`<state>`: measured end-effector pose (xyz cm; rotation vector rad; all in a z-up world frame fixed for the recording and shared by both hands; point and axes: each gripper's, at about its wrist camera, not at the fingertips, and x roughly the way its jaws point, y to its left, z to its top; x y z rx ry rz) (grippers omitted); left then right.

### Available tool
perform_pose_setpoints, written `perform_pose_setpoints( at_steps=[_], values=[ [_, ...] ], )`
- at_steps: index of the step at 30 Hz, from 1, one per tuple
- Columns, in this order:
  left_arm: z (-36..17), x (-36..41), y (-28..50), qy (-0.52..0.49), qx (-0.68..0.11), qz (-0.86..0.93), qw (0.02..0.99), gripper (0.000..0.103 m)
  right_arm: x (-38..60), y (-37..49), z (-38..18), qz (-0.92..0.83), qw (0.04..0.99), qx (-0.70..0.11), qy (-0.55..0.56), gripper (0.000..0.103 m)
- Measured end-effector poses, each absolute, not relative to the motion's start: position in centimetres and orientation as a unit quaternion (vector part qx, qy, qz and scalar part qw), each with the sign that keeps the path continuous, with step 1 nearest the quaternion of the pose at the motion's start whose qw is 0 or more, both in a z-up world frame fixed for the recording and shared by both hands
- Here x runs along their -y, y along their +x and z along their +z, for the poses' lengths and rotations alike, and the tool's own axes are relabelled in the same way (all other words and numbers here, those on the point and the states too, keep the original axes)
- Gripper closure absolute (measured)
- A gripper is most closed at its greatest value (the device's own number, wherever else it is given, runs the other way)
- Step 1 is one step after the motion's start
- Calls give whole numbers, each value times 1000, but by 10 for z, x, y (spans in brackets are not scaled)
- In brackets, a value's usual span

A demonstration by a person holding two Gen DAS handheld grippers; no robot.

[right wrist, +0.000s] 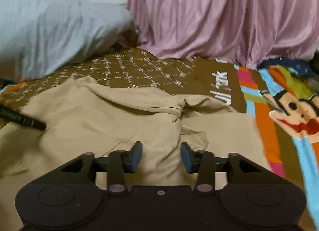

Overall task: Fold large clothes
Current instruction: 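Open both grippers and pull both tools back from the jacket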

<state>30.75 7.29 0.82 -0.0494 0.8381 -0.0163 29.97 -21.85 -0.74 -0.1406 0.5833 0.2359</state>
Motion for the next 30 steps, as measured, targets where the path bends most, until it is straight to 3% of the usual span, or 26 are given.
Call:
perform_pose_setpoints(
  at_steps=[4,9,16,22,30],
  values=[
    [37,-69,250,5,-385,-34,922,1,232,233,17,141,945,-284,-77,25],
    [54,-58,171,30,-380,-61,923,0,248,150,31,153,937,-303,-81,6],
    [37,-54,91,62,-387,-63,918,0,254,64,23,155,922,-330,-132,1],
    [-6,-44,74,88,-410,-57,906,0,229,48,-23,138,889,-352,-259,1],
    [-21,-34,70,118,-416,-76,898,0,230,50,-48,94,923,-300,-223,1]
  ],
)
